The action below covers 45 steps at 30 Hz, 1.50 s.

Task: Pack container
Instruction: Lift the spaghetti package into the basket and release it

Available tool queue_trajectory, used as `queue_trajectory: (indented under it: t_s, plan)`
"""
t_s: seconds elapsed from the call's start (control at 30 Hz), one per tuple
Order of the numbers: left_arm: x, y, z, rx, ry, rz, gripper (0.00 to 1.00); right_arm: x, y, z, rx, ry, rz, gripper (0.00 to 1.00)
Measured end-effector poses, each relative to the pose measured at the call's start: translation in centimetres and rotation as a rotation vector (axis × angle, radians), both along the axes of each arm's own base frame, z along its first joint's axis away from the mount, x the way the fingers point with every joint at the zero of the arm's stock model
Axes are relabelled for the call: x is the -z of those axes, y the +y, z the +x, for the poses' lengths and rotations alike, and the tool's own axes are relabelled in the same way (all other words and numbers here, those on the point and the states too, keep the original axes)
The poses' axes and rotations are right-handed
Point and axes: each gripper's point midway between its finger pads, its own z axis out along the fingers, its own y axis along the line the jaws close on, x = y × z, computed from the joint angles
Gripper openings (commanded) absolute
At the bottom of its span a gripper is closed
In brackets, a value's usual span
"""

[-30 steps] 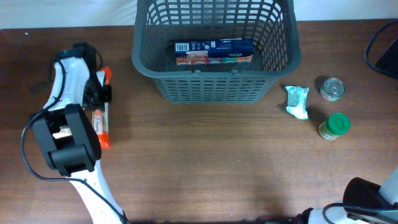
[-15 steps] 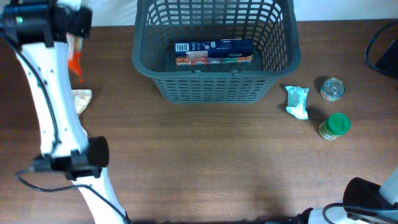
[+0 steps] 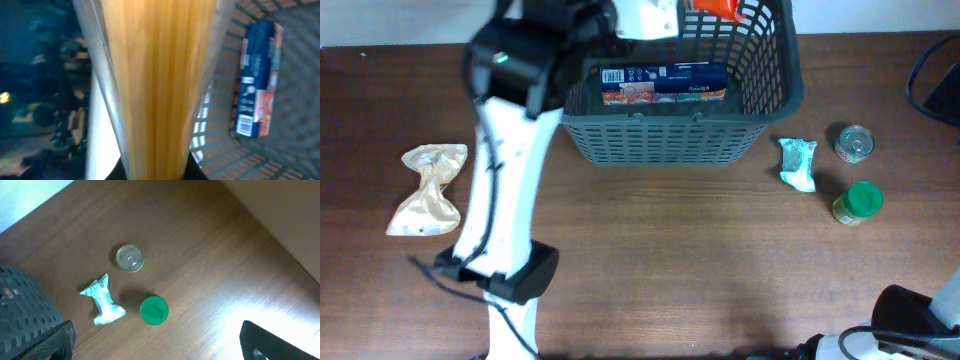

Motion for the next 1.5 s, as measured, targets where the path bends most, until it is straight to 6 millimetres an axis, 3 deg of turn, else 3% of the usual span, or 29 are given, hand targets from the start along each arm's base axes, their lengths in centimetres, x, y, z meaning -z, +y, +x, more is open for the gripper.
queue_trajectory:
  t_s: [0.13,0.2,0.37,0.43,0.5,0.67,0.8,0.9,1.17,1.23,1.33,1.4,1.5]
  plan:
    - [7.5,-1.6,3.1,0.016,0.133,0.068,0.02,0.0,0.0,0.0,0.000,0.000,0.000,0.99]
    - [12.5,-2.3,4.4,0.020,0.227,0.105,0.01,0.0,0.0,0.0,0.000,0.001,0.000,0.99]
    - [24.2,-3.5,5.2,0.039,0.456,0.196,0.02,0.0,0.0,0.0,0.001,0.000,0.000,0.99]
    - [27.1,-4.0,4.9,0.043,0.507,0.223,0.02,0.0,0.0,0.0,0.000,0.000,0.000,0.99]
    - [28.2,-4.6,4.8,0.036,0.516,0.239,0.02,0.0,0.0,0.0,0.000,0.000,0.000,0.99]
    - [27.8,-6.0,4.7,0.008,0.518,0.183,0.05,0.0,0.0,0.0,0.000,0.000,0.000,0.99]
    - [27.8,-6.5,4.3,-0.001,0.532,0.159,0.25,0.0,0.0,0.0,0.000,0.000,0.000,0.99]
    - [27.6,-6.6,4.6,-0.022,0.531,0.136,0.54,0.0,0.0,0.0,0.001,0.000,0.000,0.99]
    - [26.2,-5.4,6.2,-0.204,0.477,0.084,0.56,0.0,0.0,0.0,0.000,0.000,0.000,0.99]
    - [24.3,-5.0,7.2,-0.265,0.406,0.058,0.57,0.0,0.0,0.0,0.000,0.000,0.000,0.99]
    - [19.1,-4.1,8.0,-0.349,0.289,-0.028,0.59,0.0,0.0,0.0,0.000,0.000,0.000,0.99]
    - [13.8,-2.8,7.5,-0.400,0.213,-0.116,0.59,0.0,0.0,0.0,0.000,0.000,0.000,0.99]
    - [4.9,1.8,5.0,-0.480,0.111,-0.249,0.60,0.0,0.0,0.0,0.000,0.000,0.000,0.99]
